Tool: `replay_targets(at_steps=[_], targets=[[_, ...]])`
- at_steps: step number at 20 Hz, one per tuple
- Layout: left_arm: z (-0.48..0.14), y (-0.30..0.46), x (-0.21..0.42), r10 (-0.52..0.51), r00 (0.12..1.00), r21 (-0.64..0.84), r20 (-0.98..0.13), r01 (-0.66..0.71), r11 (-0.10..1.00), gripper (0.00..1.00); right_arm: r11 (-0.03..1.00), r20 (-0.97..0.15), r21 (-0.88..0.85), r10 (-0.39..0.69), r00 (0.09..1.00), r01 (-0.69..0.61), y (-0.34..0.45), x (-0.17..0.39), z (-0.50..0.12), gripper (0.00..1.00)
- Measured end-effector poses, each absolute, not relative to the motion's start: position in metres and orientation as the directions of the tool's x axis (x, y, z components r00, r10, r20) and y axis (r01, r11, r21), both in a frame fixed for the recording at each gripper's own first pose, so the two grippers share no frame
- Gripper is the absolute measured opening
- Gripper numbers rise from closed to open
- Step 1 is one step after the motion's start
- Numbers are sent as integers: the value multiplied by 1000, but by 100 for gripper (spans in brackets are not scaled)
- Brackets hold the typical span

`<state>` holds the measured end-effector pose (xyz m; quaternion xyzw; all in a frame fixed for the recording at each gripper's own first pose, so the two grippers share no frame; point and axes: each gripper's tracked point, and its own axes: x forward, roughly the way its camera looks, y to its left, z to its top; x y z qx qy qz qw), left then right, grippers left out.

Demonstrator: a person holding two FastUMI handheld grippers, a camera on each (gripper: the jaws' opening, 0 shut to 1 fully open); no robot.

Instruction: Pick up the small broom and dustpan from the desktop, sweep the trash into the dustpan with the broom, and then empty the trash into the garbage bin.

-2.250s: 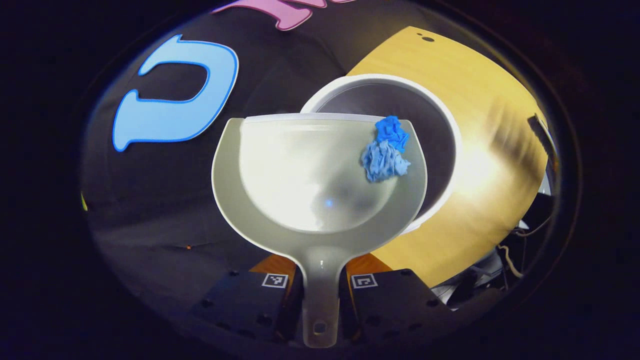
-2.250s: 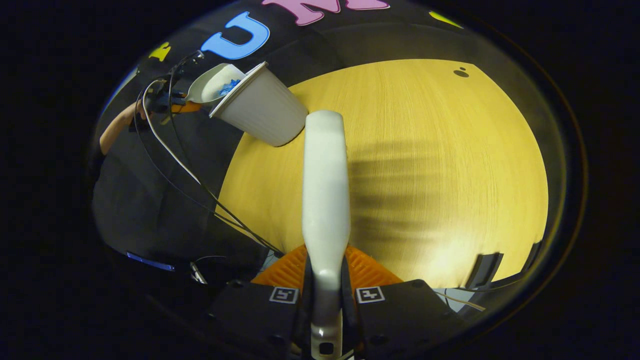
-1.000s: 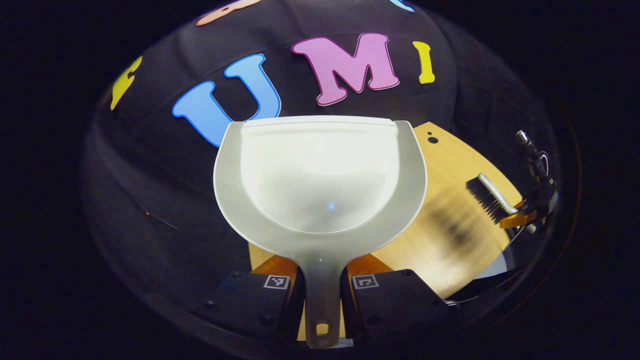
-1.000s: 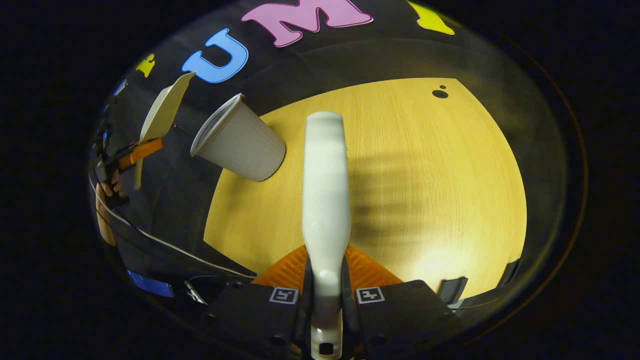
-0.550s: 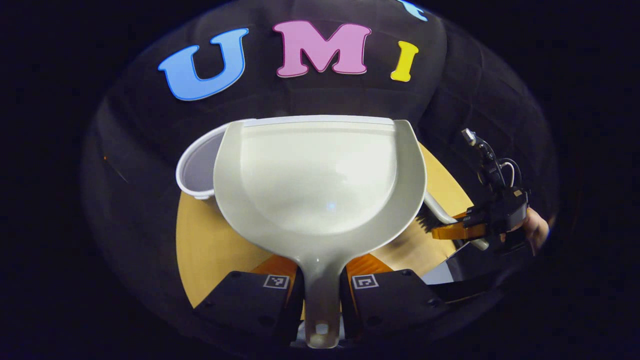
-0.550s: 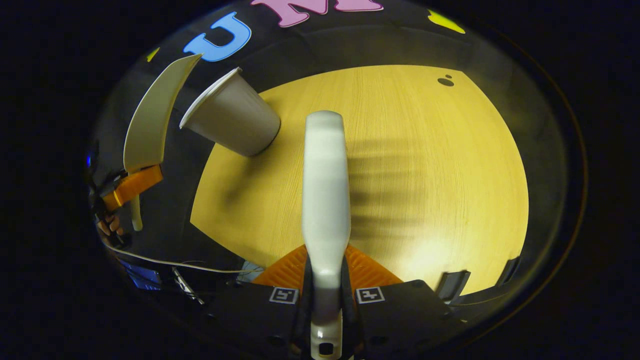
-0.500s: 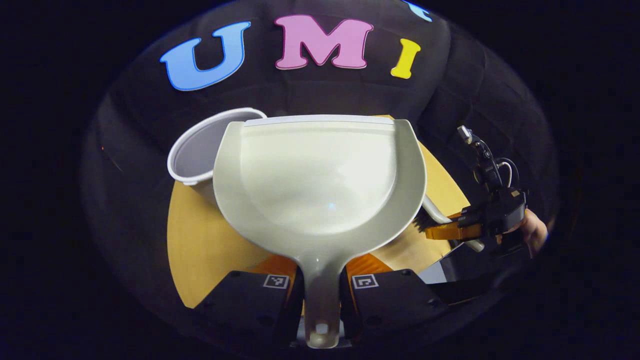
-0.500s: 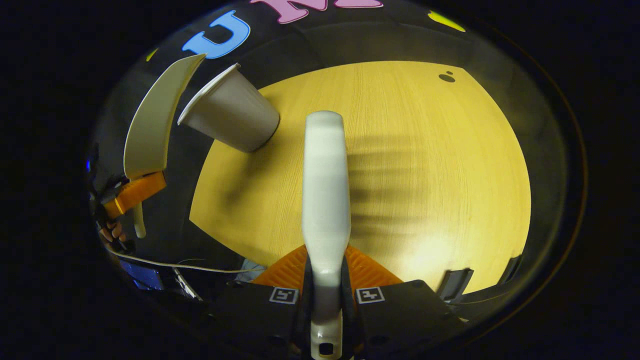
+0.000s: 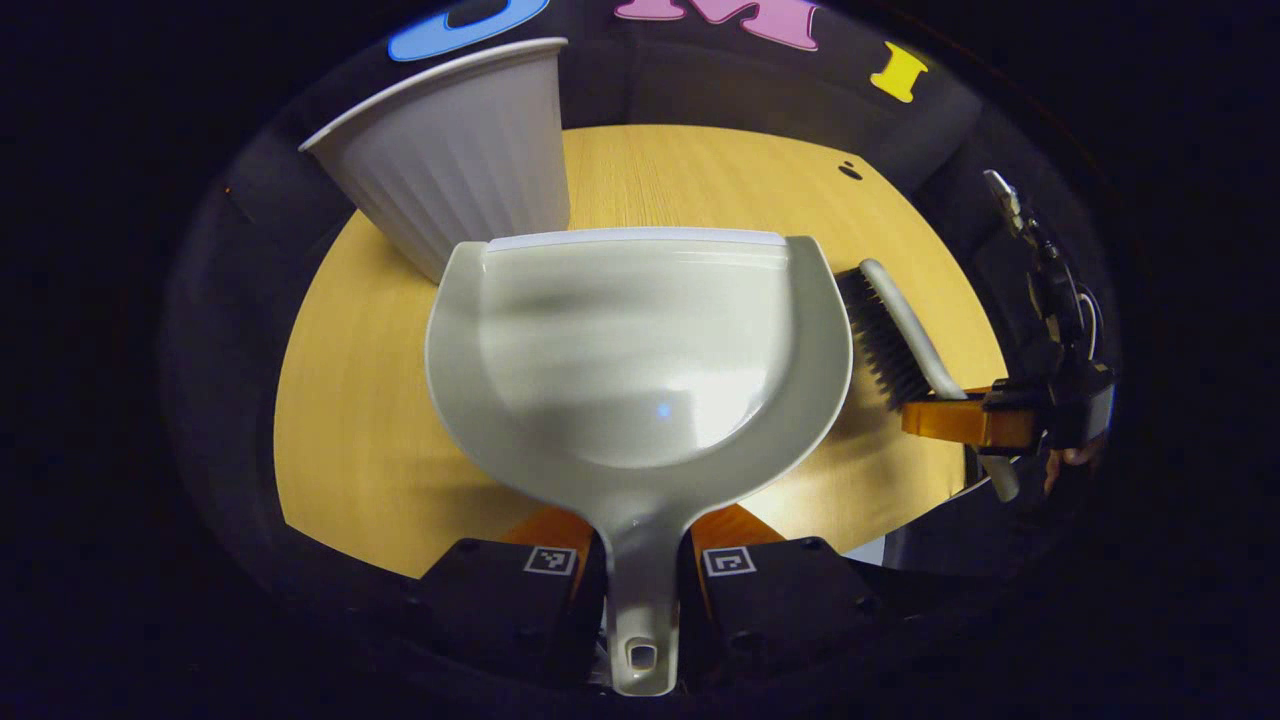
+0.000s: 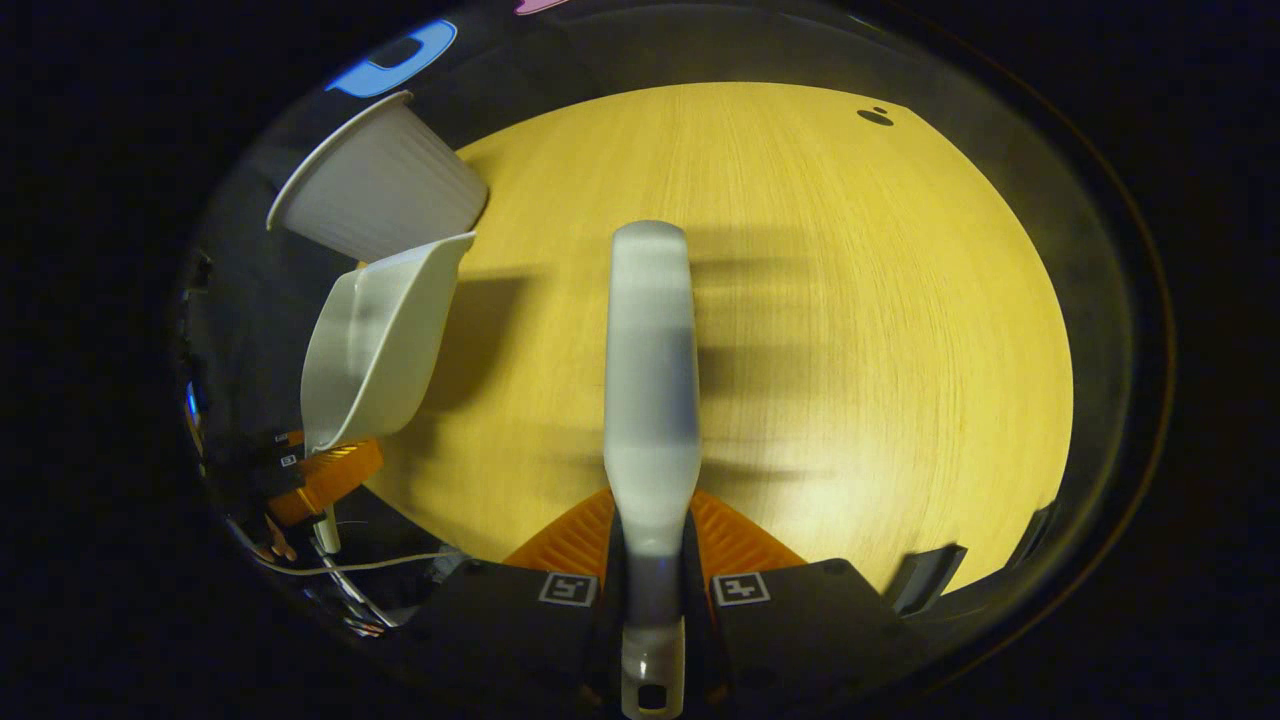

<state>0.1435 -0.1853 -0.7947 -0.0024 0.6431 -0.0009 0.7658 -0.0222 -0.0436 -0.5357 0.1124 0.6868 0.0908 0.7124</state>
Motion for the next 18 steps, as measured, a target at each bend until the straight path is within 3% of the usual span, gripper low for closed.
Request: replay_targets(at_steps=[4, 10, 11, 12, 15, 16, 17, 18], targets=[[-823, -205, 142, -48, 58, -52, -997, -62, 997, 30, 968, -969, 246, 247, -2, 46, -40, -24, -557, 28], [-832, -203, 150, 19, 31, 17, -999, -77, 997, 30, 971, -970, 239, 239, -53, 6, -31, -30, -565, 28], [-830, -203, 154, 21, 35, 18, -999, -91, 996, 29, 972, -970, 236, 235, -59, 5, -32, -27, -565, 19], [-829, -203, 156, 20, 29, 17, -999, -102, 995, 30, 973, -971, 229, 229, -67, -2, -29, -25, -568, 28], [-825, -203, 158, 6, 22, 3, -1000, -111, 994, 31, 974, -971, 228, 227, -71, -4, -24, -26, -567, 30], [-823, -206, 158, -18, 14, -20, -1000, -122, 992, 31, 970, -968, 241, 241, -71, 7, -21, -26, -565, 41], [-817, -205, 160, -26, 18, -29, -999, -135, 990, 31, 968, -966, 251, 251, -68, 13, -18, -24, -563, 35], [-814, -207, 162, -50, 30, -53, -998, -146, 988, 35, 965, -963, 260, 261, -69, 13, -15, -24, -560, 42]])
